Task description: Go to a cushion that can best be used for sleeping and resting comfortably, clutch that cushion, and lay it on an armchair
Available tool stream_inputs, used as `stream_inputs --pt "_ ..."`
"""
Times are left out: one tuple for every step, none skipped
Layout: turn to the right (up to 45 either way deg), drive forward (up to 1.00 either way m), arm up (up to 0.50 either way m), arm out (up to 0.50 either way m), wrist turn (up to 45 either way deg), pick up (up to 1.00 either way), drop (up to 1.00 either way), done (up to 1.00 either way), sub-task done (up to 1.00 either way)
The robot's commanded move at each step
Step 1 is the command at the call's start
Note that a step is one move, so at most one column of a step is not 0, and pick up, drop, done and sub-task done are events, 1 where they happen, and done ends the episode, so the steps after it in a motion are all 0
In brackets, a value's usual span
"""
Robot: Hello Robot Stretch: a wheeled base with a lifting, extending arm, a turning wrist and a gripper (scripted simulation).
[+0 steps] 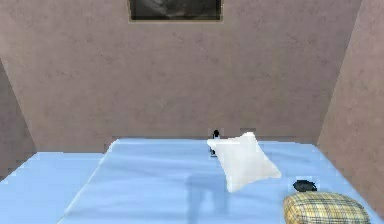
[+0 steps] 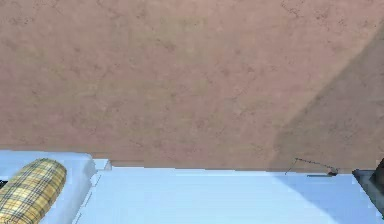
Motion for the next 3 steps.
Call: stream_inputs --pt "0.0 0.4 0.0 0.0 0.0 0.0 0.0 0.0 0.0" --pt "-27.0 0.0 0.0 0.0 0.0 0.0 0.0 0.0 0.0" --pt "0.0 0.0 0.5 0.0 0.0 0.0 0.0 0.0 0.0"
